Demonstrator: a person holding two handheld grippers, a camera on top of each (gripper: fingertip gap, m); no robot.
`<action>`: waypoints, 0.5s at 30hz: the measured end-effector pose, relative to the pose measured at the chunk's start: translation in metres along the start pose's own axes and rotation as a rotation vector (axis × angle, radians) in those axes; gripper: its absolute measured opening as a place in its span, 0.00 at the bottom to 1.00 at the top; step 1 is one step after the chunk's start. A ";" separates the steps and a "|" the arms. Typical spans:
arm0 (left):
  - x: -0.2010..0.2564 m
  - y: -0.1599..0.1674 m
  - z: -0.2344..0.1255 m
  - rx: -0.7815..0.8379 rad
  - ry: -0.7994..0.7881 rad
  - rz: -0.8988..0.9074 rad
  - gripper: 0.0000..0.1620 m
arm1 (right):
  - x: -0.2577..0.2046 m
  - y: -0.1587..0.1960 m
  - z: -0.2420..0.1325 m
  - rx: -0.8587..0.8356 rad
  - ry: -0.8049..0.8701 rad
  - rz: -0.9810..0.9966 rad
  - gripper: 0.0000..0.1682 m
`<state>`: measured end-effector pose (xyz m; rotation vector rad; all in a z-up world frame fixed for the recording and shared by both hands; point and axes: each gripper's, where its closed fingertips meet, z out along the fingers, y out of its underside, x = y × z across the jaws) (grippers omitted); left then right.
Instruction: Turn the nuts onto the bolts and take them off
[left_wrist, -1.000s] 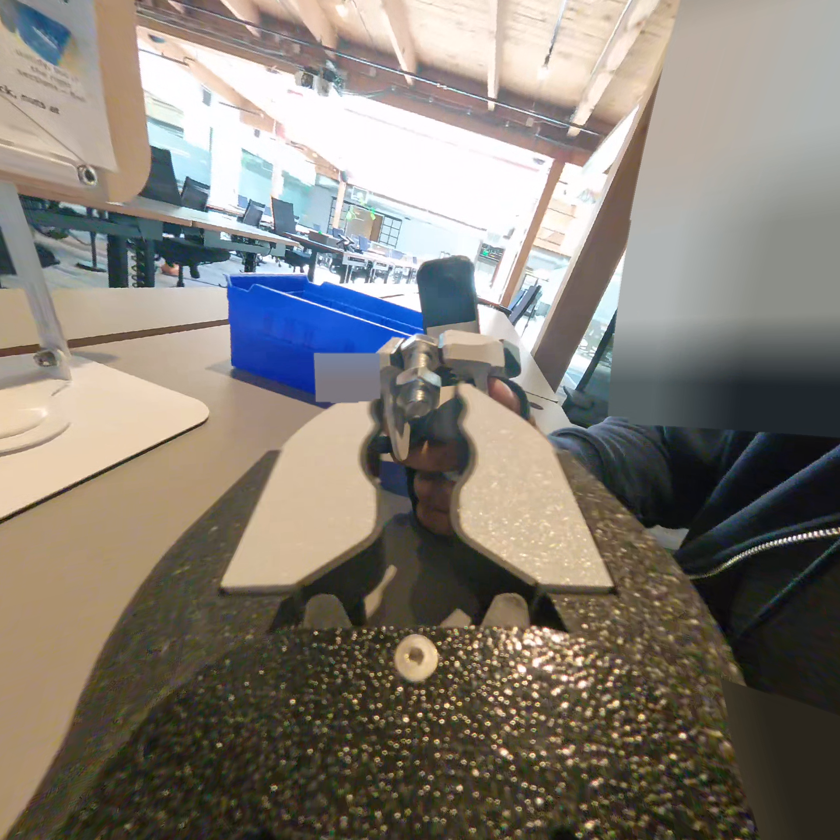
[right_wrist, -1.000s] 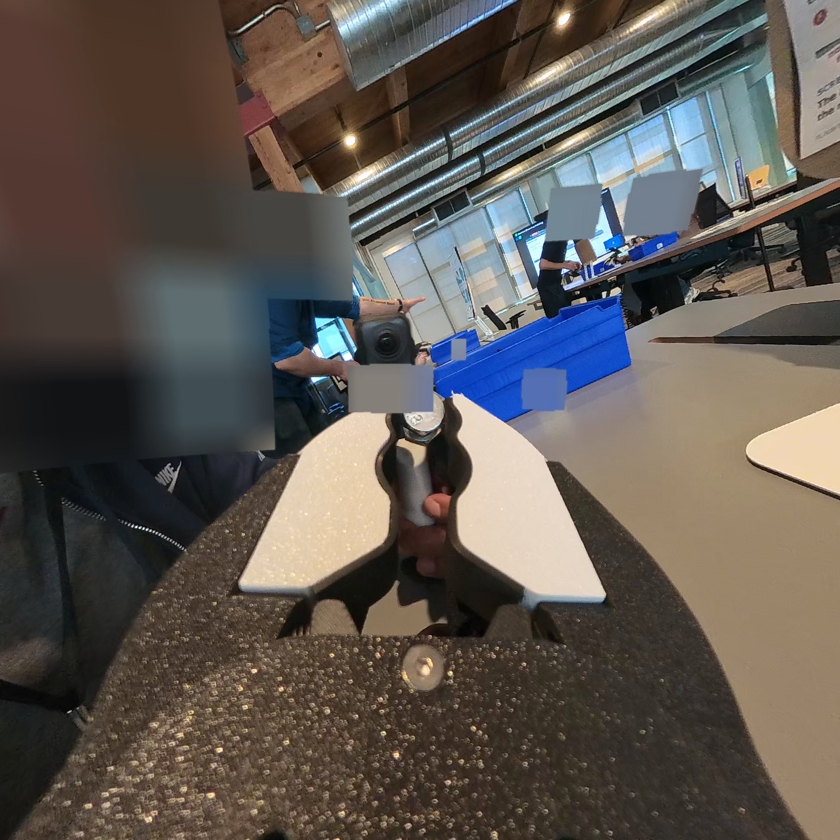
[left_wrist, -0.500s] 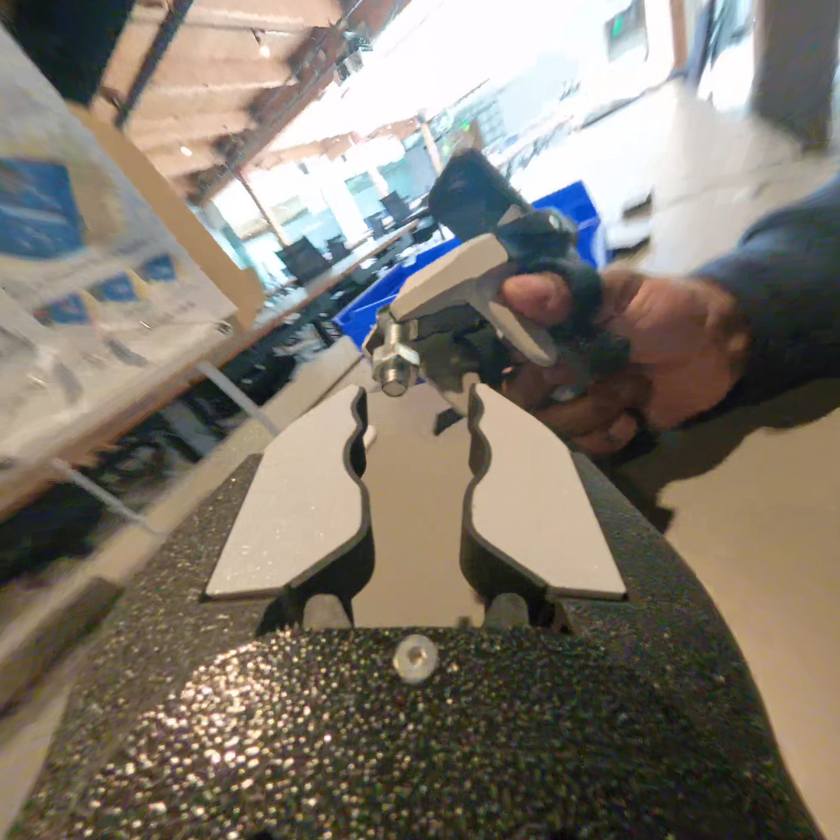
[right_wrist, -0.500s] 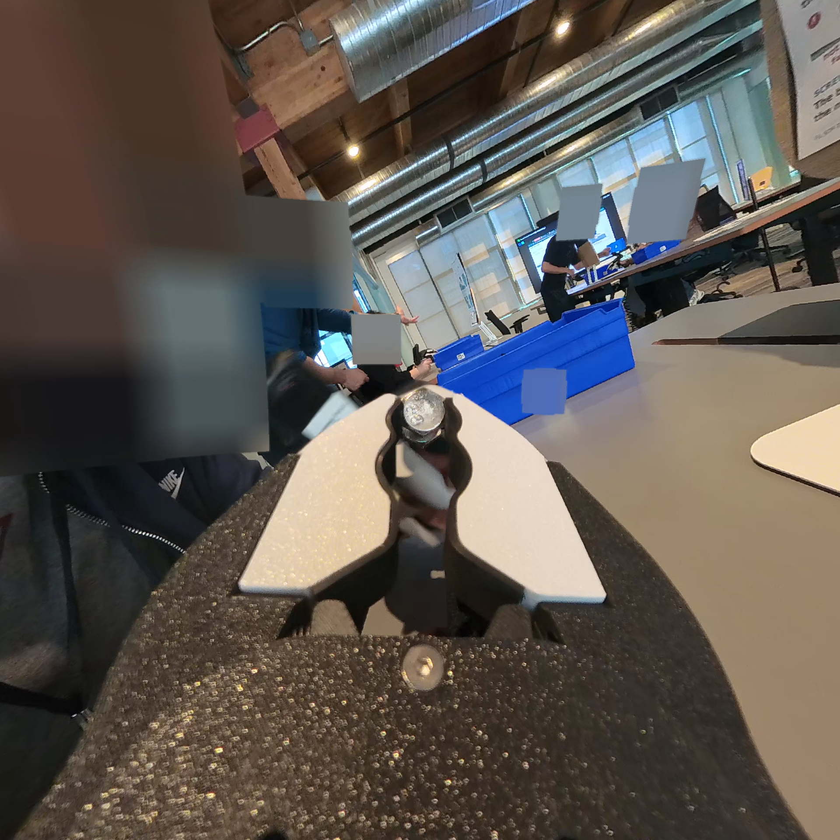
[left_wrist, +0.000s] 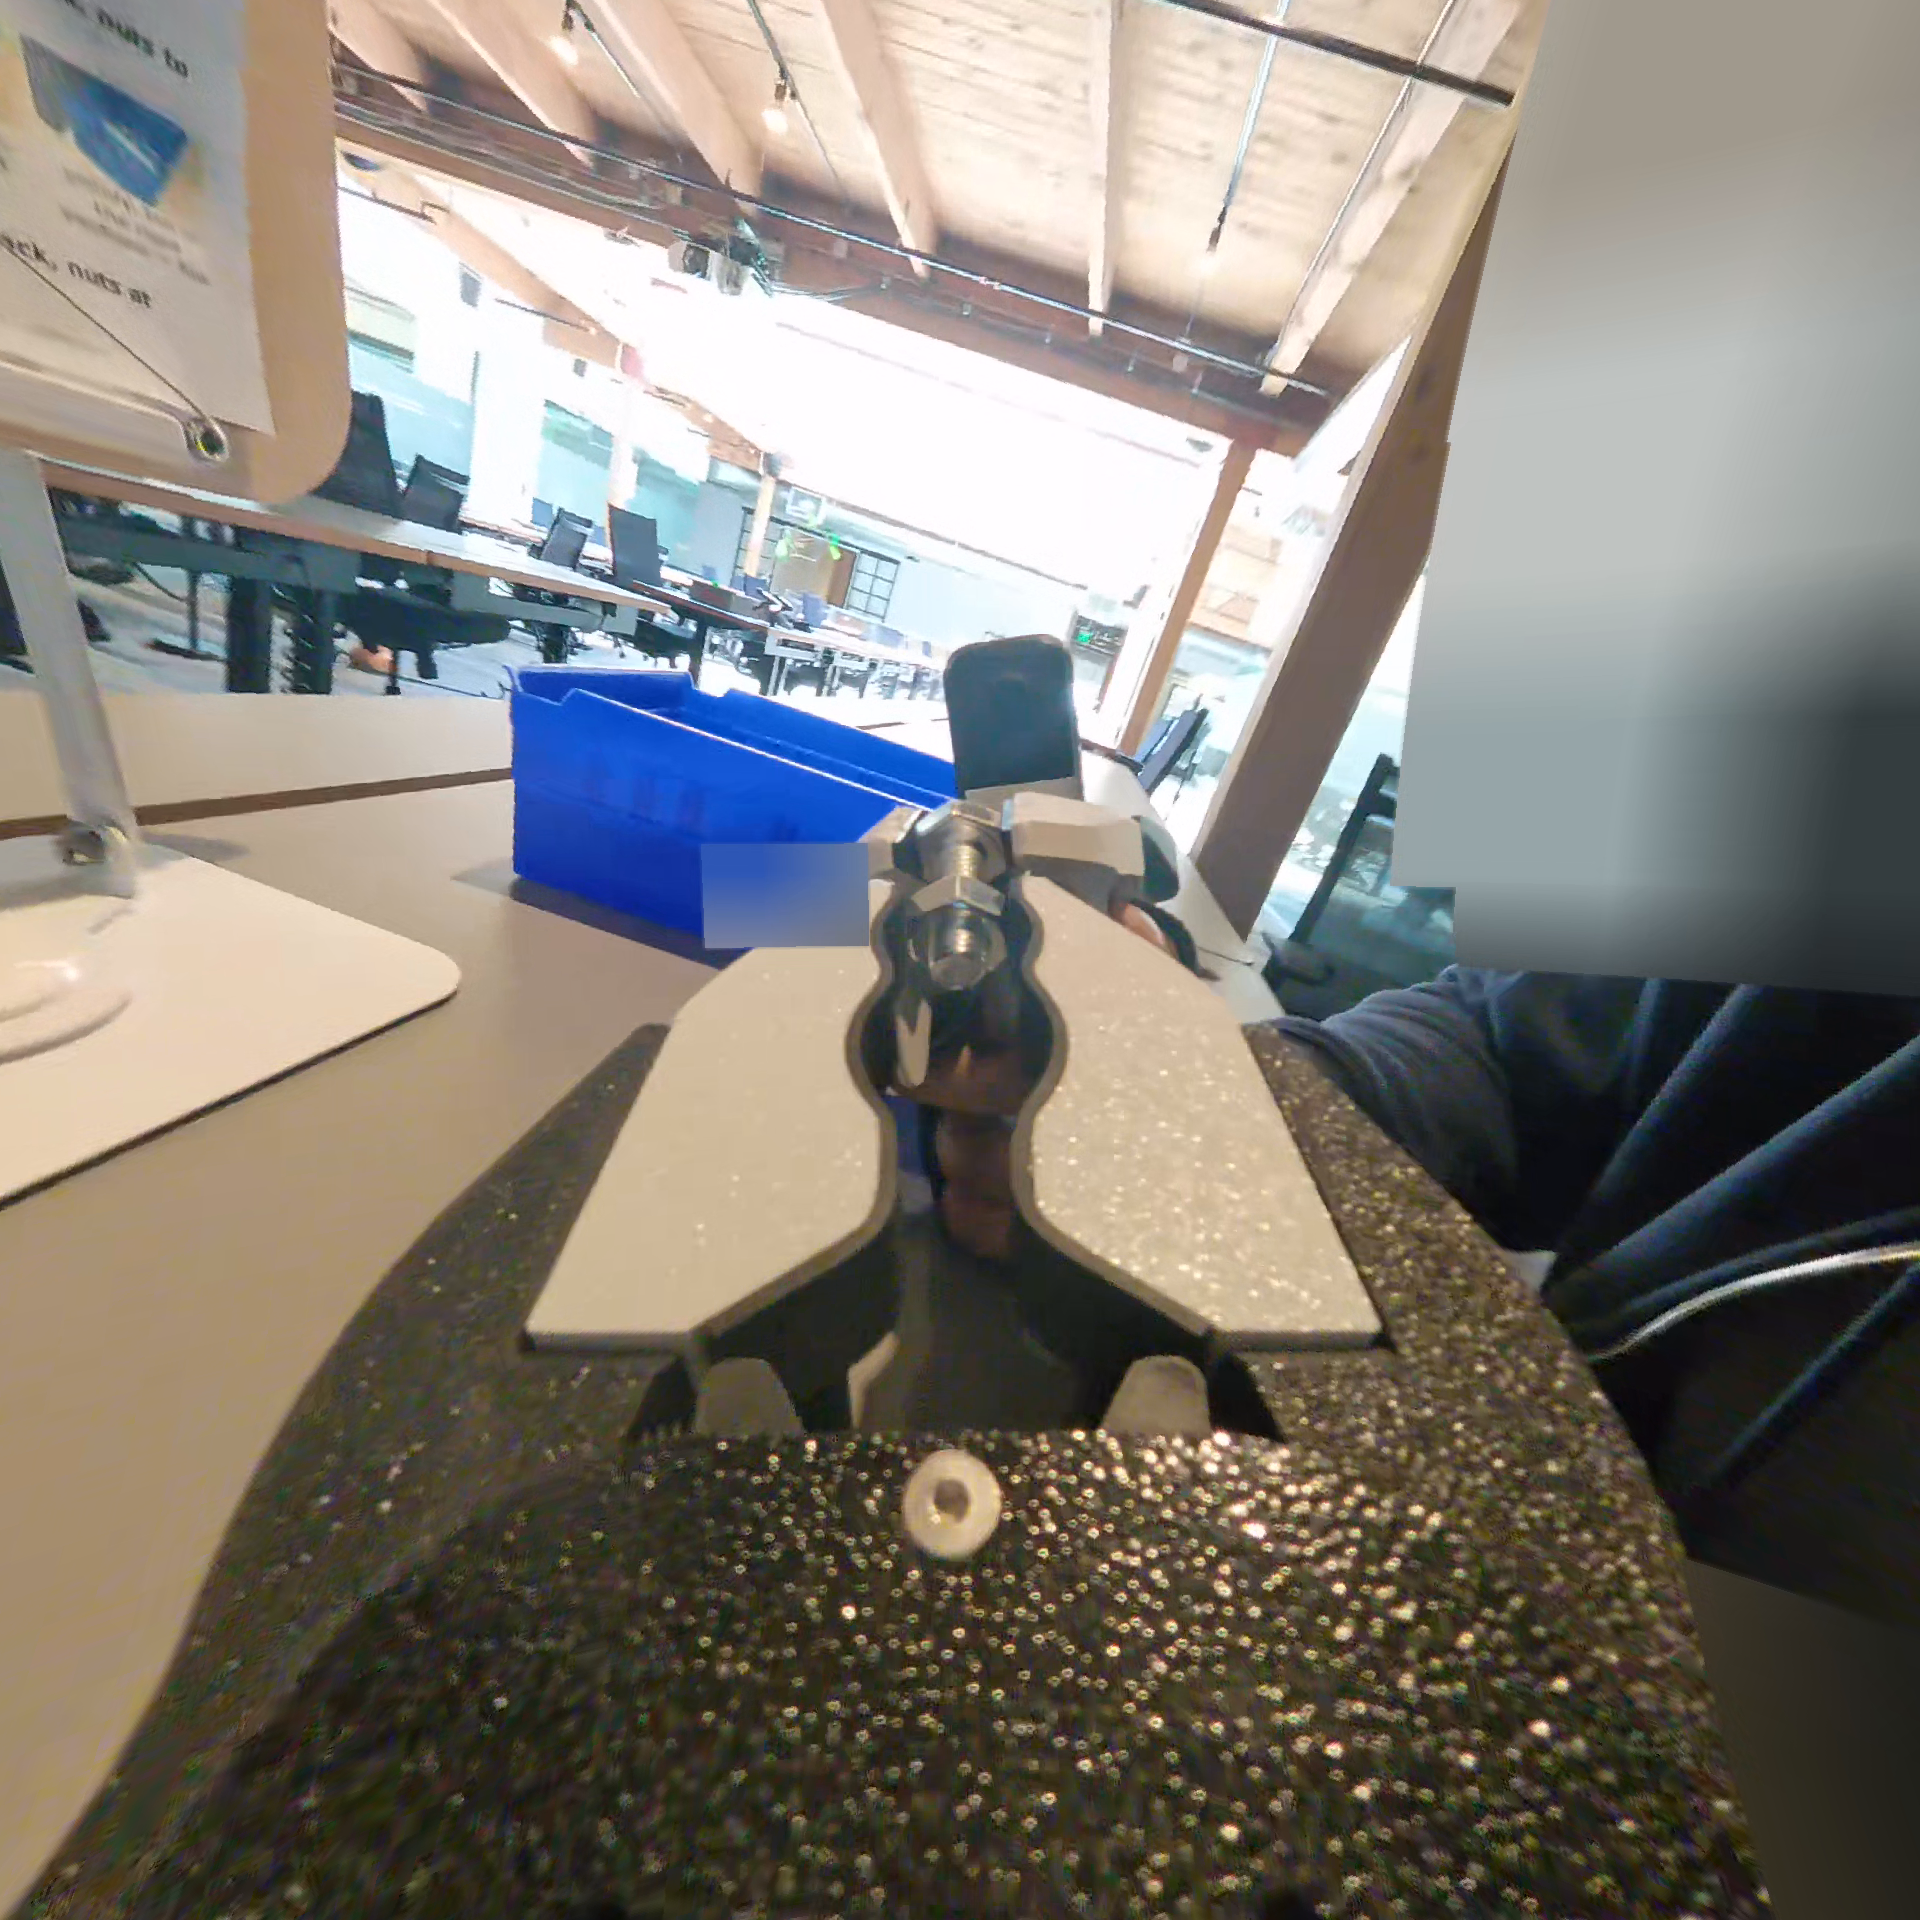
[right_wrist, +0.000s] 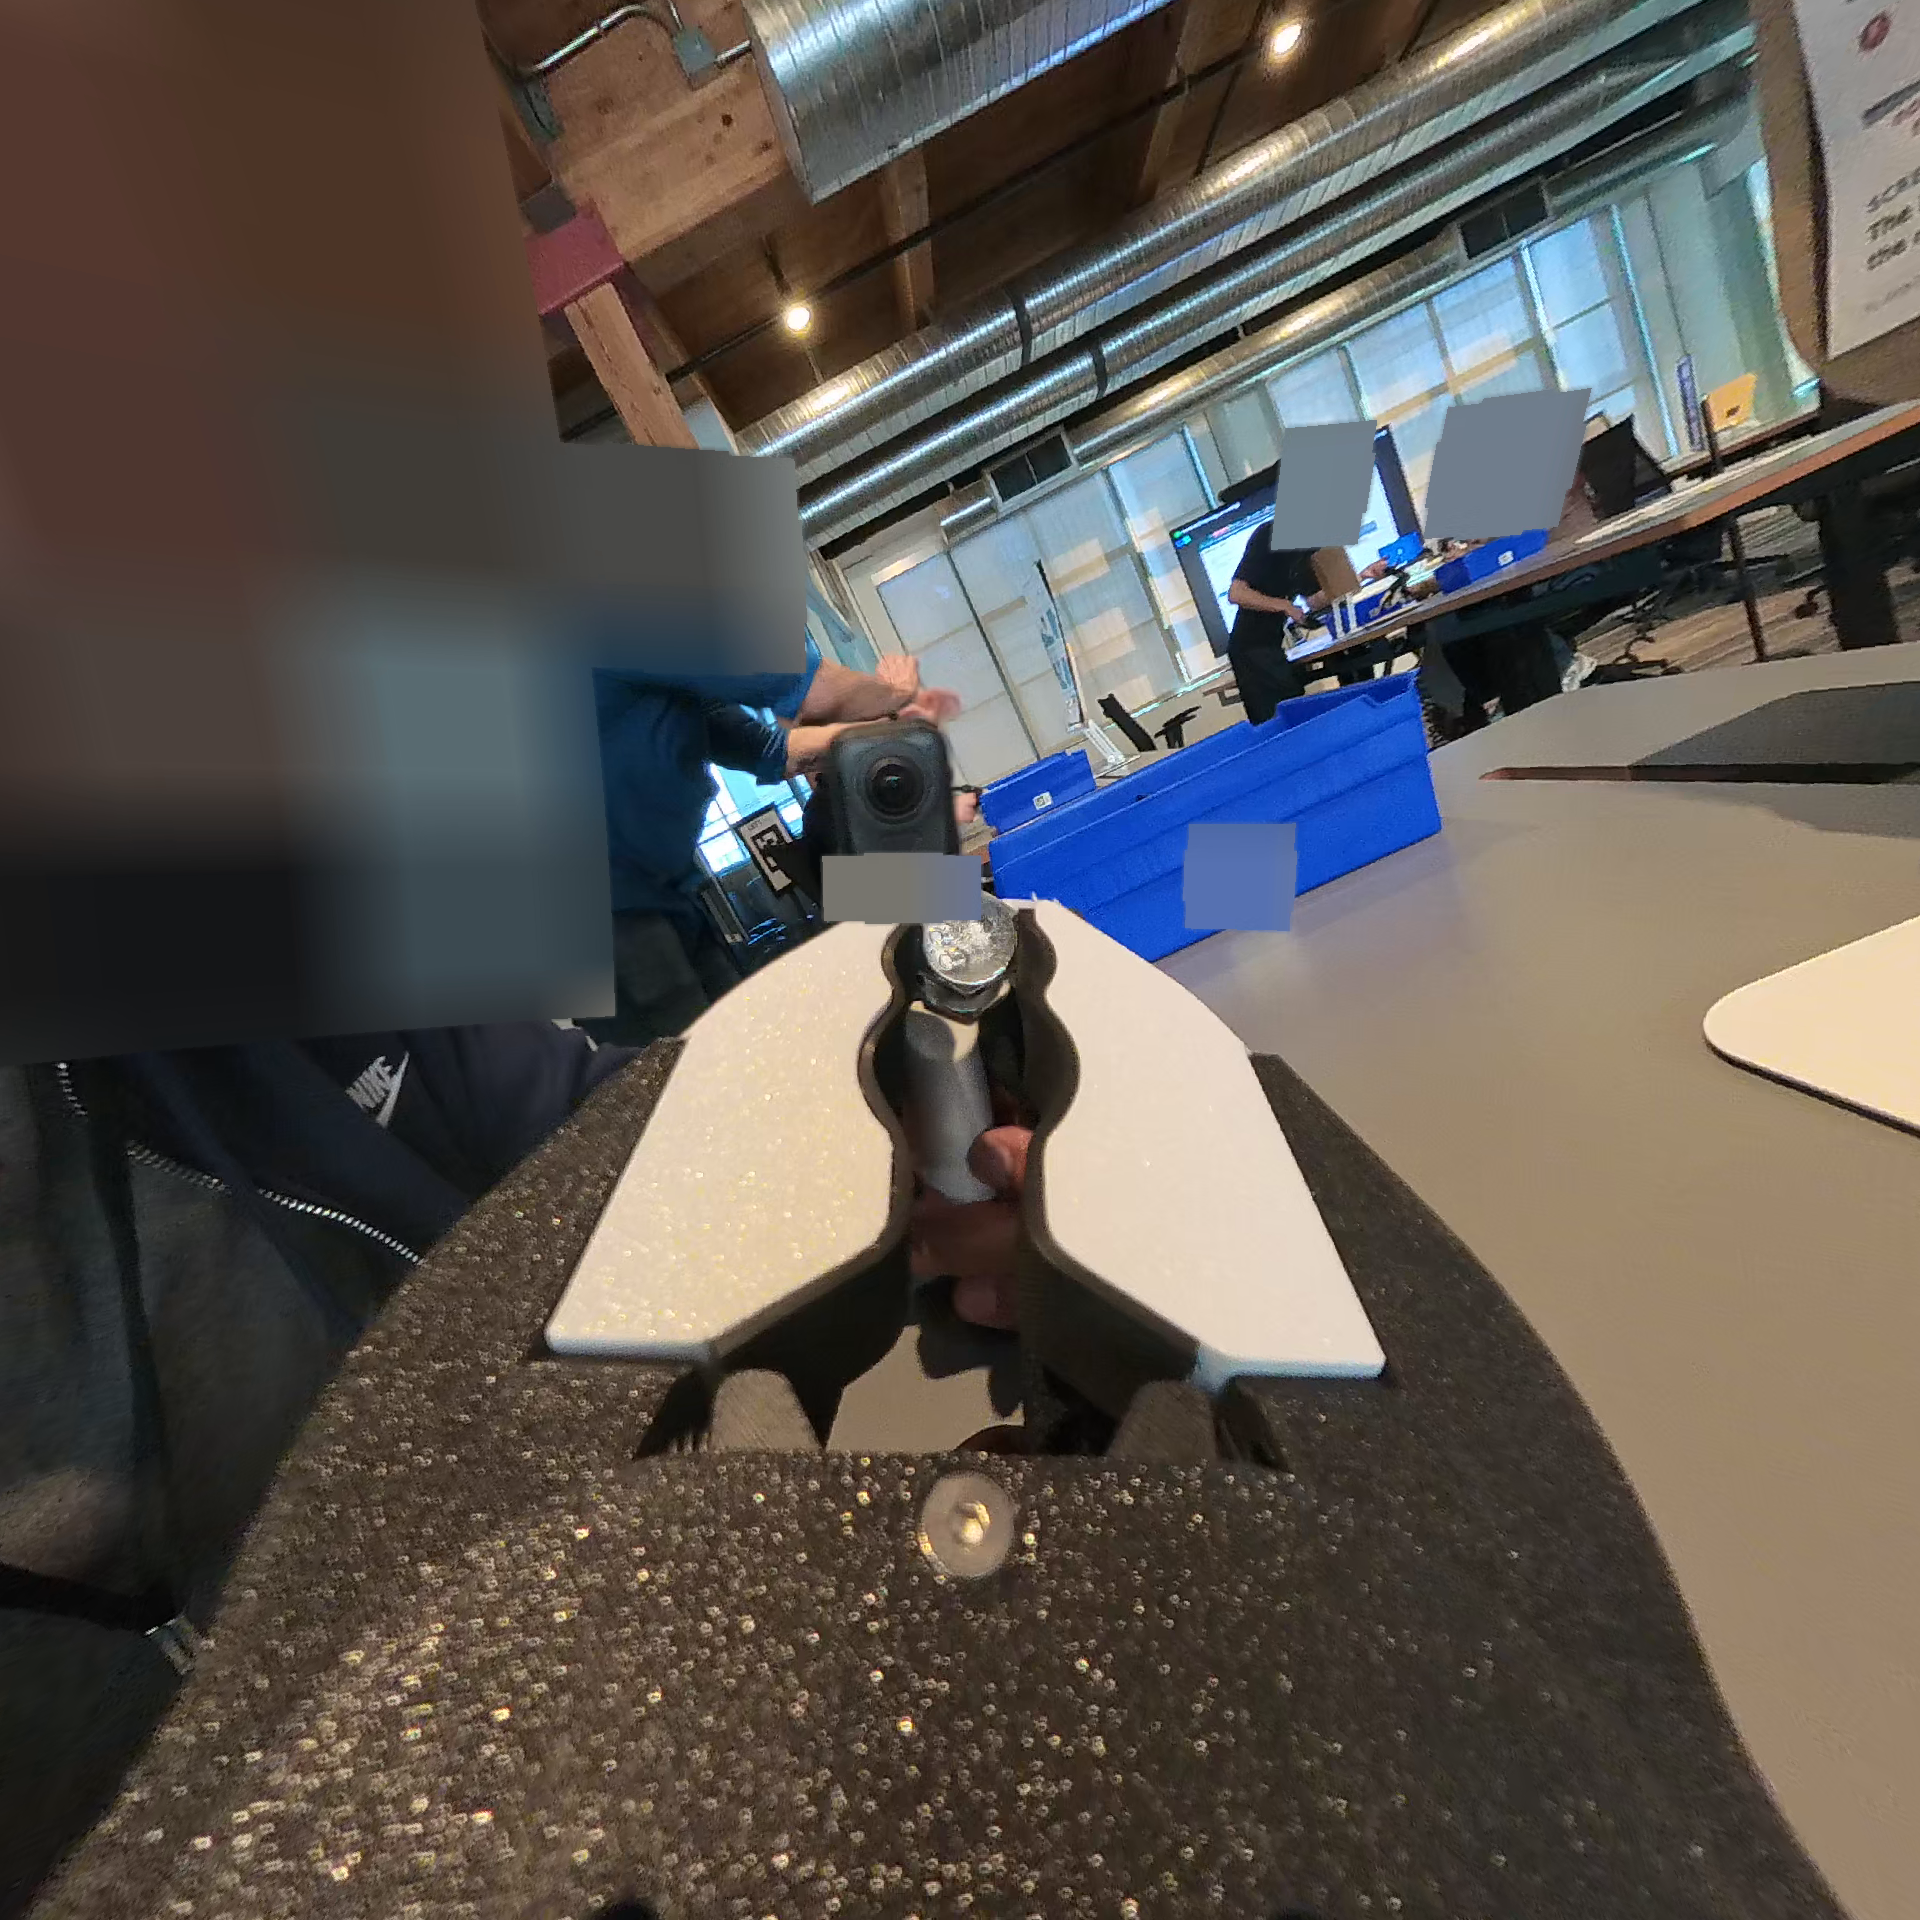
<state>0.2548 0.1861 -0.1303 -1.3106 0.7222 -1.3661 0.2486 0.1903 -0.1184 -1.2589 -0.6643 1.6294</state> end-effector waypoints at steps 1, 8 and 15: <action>0.000 0.000 0.000 -0.008 -0.014 0.051 0.10 | 0.000 0.000 0.000 -0.001 0.000 0.001 0.10; -0.005 0.001 -0.002 -0.180 -0.288 0.991 0.11 | 0.000 0.001 0.001 -0.003 -0.001 -0.001 0.10; -0.003 -0.008 -0.004 -0.056 -0.175 0.536 0.21 | 0.001 -0.003 -0.002 0.022 0.000 0.013 0.10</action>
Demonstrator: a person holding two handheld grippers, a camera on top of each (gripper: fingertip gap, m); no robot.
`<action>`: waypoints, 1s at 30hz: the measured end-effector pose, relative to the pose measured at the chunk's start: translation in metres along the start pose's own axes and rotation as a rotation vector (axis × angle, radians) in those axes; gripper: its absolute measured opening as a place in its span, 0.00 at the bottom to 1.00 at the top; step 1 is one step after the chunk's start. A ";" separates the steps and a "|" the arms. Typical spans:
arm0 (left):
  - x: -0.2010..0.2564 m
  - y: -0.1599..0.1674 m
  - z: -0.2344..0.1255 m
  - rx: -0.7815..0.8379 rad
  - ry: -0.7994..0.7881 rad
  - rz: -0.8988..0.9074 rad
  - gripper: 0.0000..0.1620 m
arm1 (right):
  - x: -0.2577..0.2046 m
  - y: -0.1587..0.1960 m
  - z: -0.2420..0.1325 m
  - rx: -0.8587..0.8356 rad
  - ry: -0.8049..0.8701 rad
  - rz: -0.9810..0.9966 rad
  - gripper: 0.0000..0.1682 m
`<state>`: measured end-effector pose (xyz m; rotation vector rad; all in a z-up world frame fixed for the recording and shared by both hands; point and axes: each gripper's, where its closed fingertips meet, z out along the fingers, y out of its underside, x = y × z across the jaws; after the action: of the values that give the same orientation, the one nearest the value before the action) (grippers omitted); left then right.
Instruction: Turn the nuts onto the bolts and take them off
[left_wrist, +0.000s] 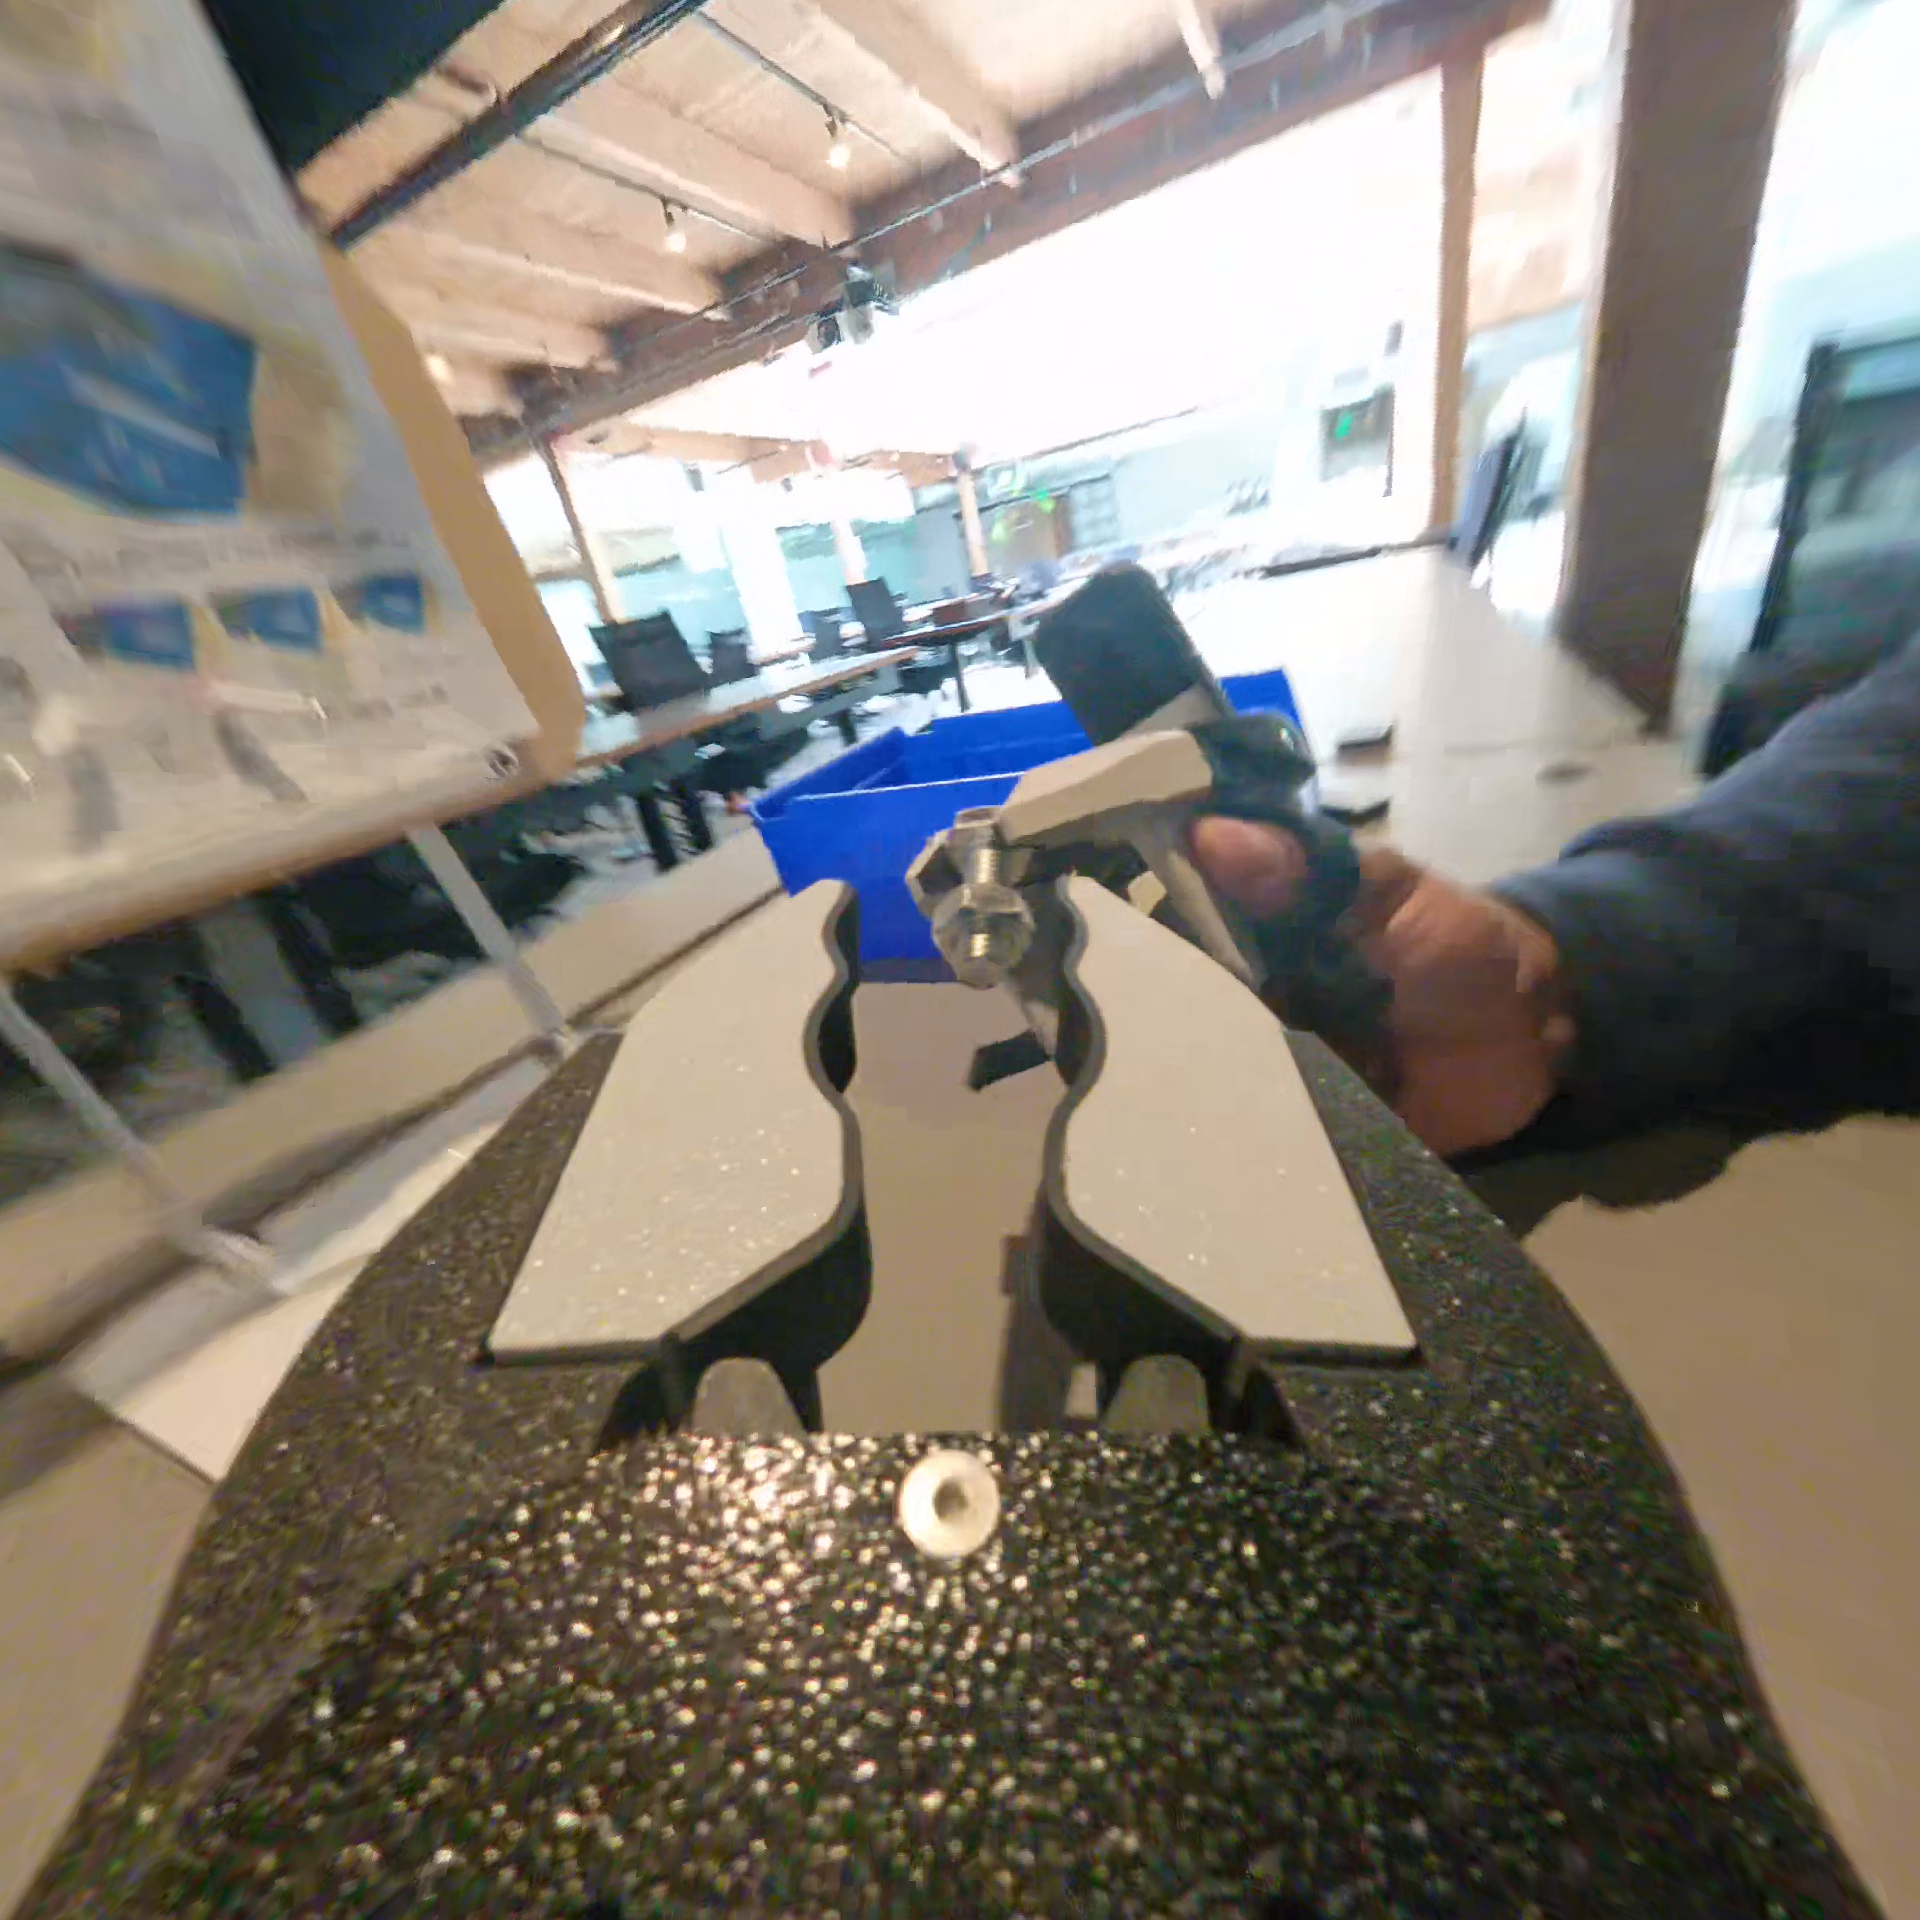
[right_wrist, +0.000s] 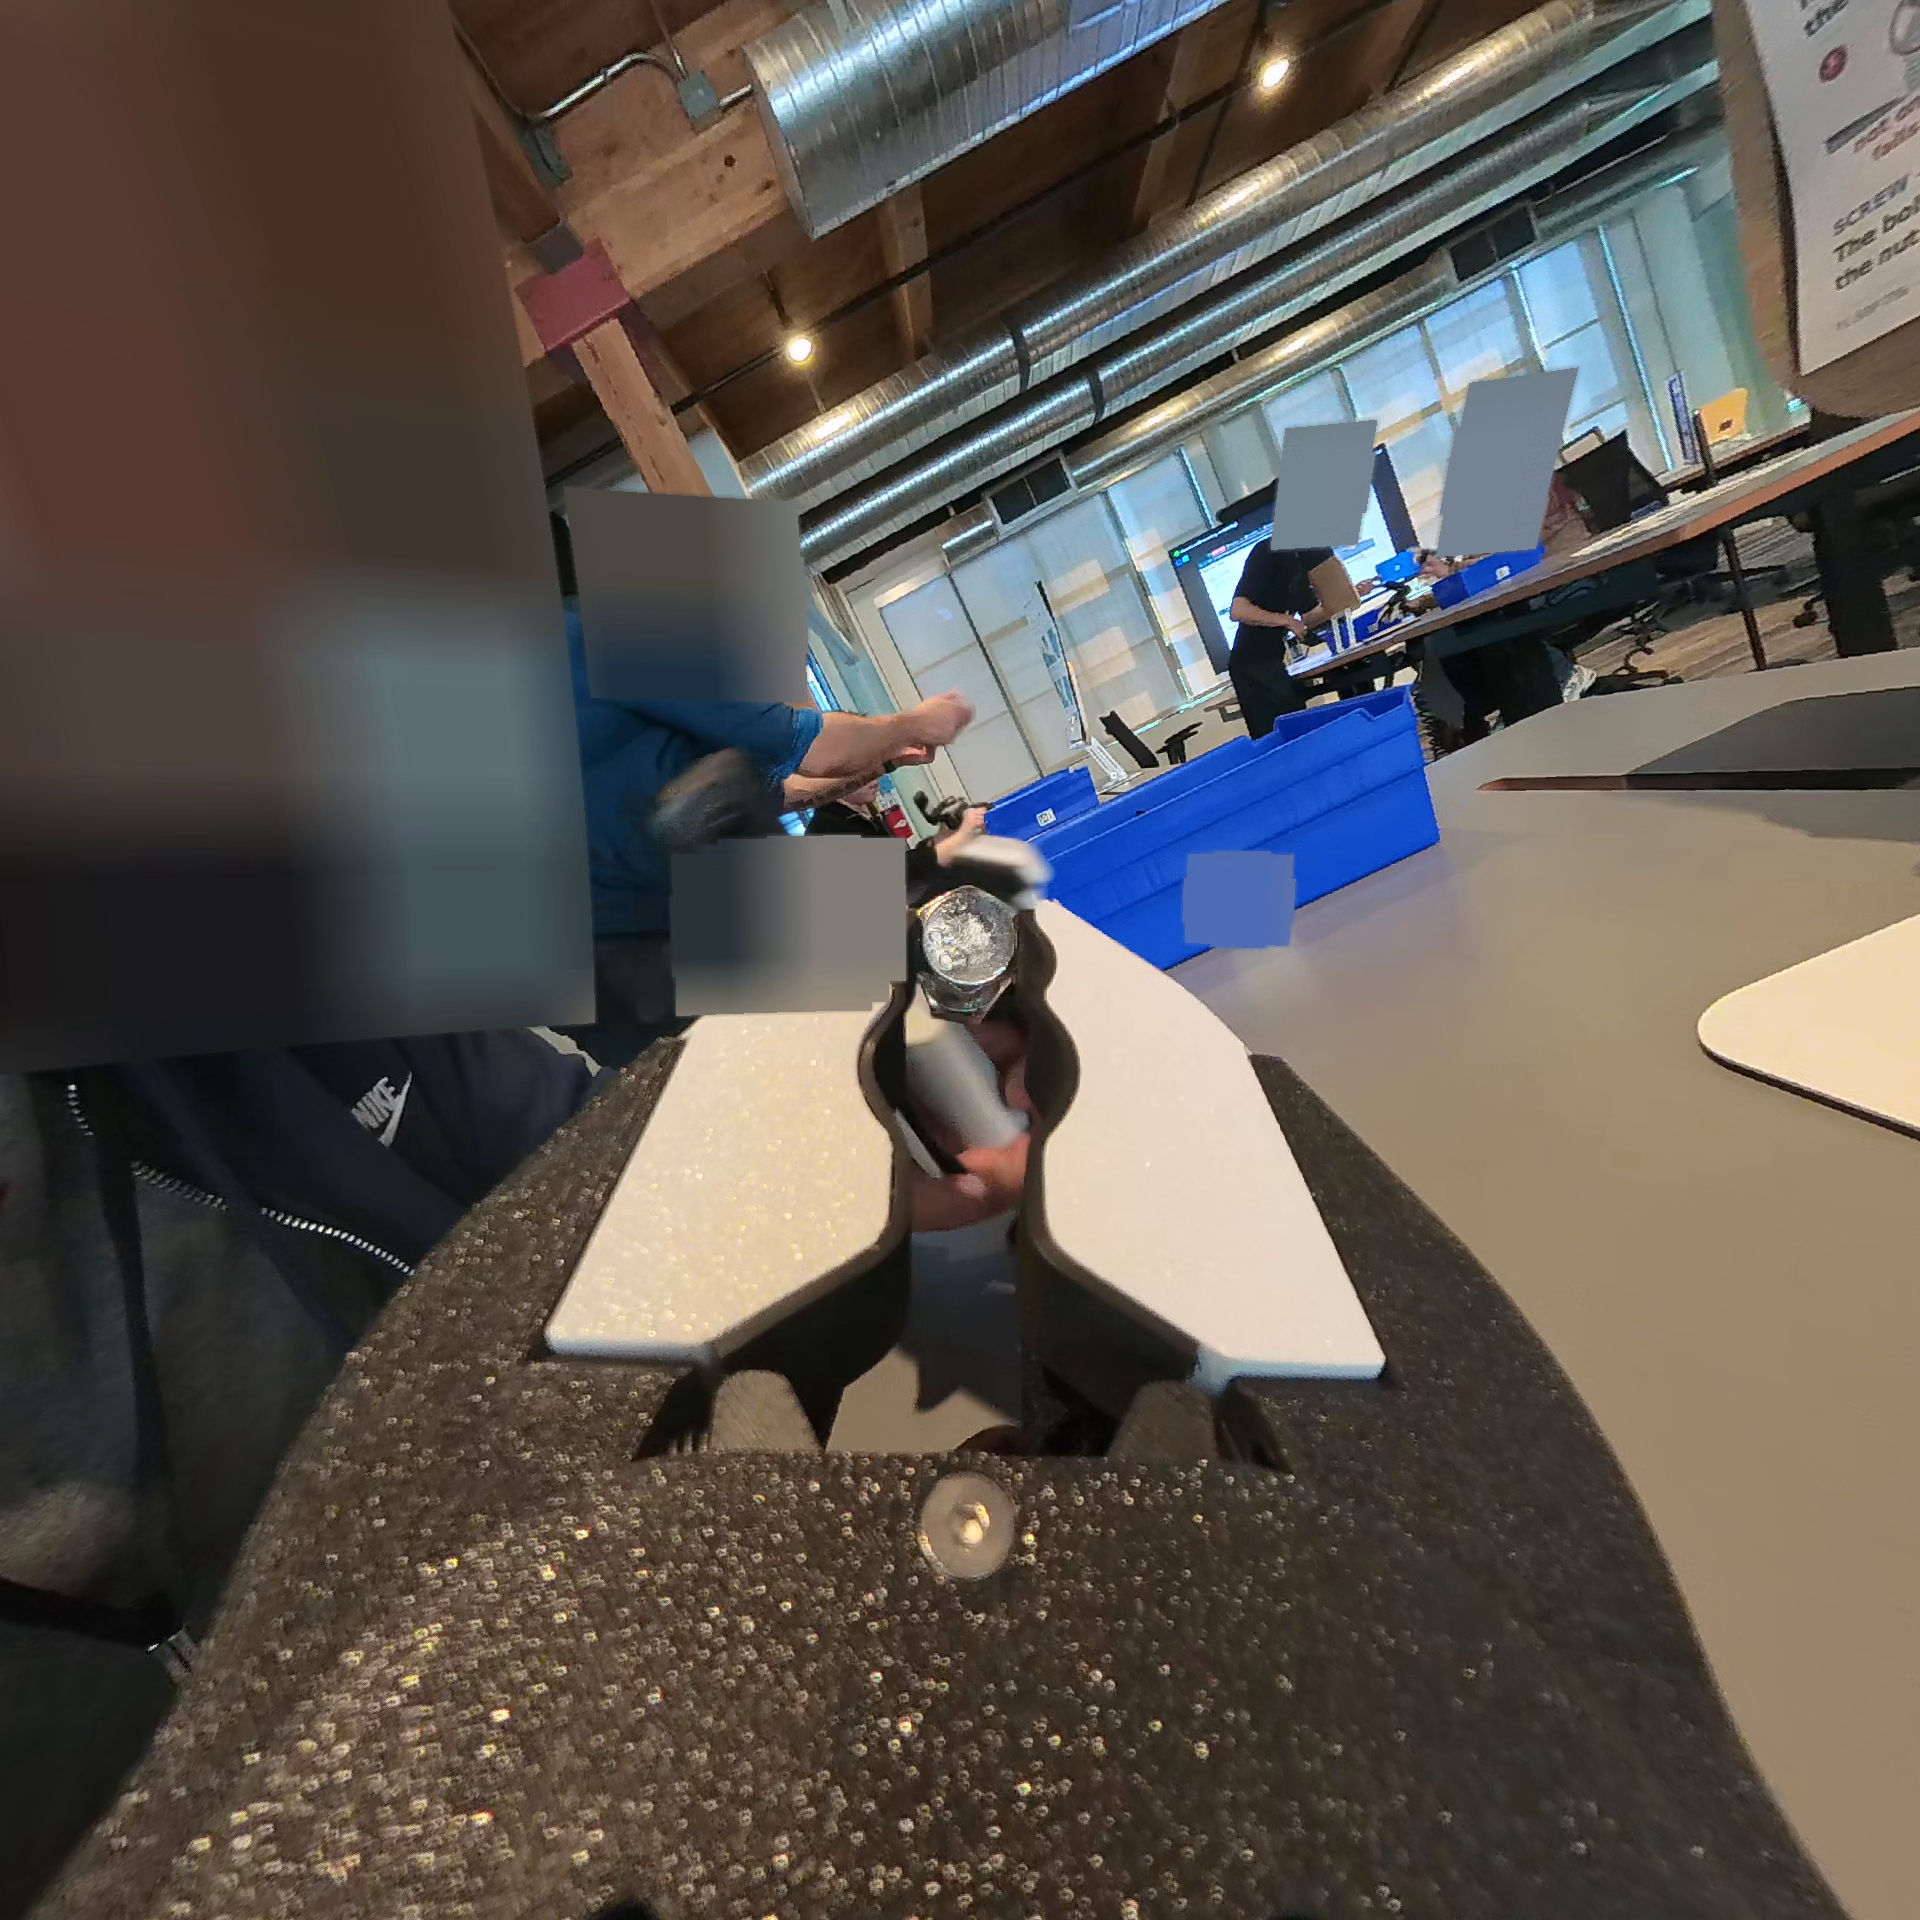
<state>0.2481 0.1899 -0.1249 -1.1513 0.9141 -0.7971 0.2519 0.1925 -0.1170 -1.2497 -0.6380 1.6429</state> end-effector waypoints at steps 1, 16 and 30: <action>-0.003 0.002 0.000 0.005 0.010 -0.092 0.22 | 0.000 0.000 0.000 0.000 0.001 0.000 0.10; 0.009 0.010 0.004 -0.025 0.110 -0.285 0.10 | -0.001 0.003 0.002 -0.010 -0.005 0.003 0.10; 0.011 0.006 0.005 -0.080 -0.064 0.328 0.26 | 0.001 0.001 0.001 -0.002 0.004 0.005 0.10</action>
<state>0.2574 0.1829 -0.1320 -1.0536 1.0551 -0.4587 0.2503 0.1927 -0.1175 -1.2570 -0.6347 1.6437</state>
